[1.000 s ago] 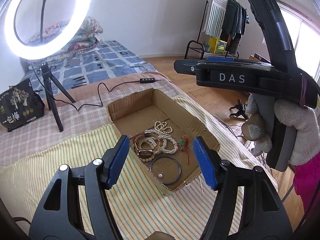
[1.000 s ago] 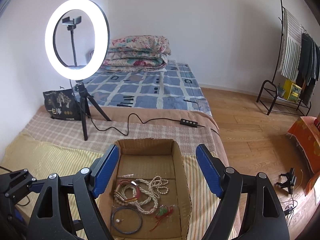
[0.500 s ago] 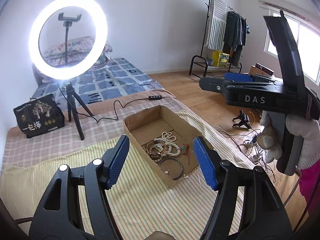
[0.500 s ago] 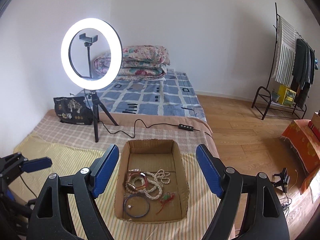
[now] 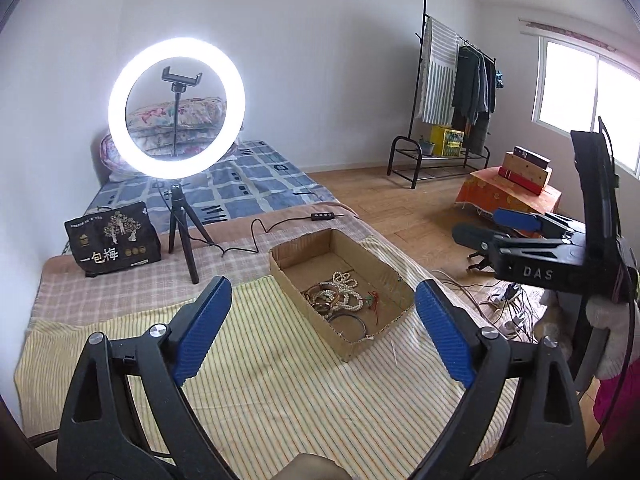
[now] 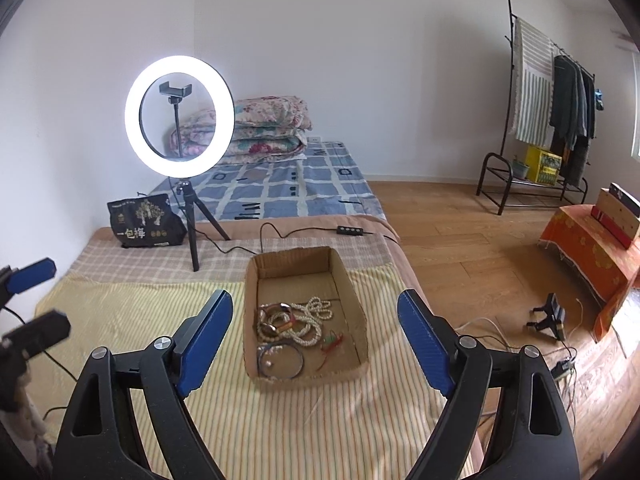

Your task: Organize jewelry

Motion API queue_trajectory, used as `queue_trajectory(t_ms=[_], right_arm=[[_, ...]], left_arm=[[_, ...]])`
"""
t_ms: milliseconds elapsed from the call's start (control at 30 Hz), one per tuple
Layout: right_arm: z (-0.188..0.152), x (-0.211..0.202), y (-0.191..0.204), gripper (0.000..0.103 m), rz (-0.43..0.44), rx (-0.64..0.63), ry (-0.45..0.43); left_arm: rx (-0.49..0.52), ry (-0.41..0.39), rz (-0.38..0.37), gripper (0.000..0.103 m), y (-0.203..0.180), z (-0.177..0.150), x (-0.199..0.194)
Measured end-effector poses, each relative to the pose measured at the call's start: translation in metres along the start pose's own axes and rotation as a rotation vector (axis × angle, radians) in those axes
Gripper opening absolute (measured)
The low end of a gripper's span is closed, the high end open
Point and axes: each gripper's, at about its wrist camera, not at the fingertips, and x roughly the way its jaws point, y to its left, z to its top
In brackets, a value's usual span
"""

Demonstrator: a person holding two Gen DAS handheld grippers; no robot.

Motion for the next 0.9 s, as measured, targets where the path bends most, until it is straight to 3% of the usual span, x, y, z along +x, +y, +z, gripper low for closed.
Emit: queue_trajectory(t_ms=[133,233,900], right_arm=[[-0.013,-0.011,0.004,0.085,-0.019,-0.011,0.005],[-0.022,-0.019,0.007,0.085,-0.034,-0.014,-0.002],[-0.037,-0.051,0.025,0.085,-0.078,-0.048,-0.049]], left_arm=[[0.019,-0.007,0.029,0.095,-0.003,-0.007,-0.01],[0.01,-0.007,0.035,0.103,-0.004,-0.012,-0.018],[0.042,-0.019,0.076,0.103,-0.017,-0.023,-0.044]])
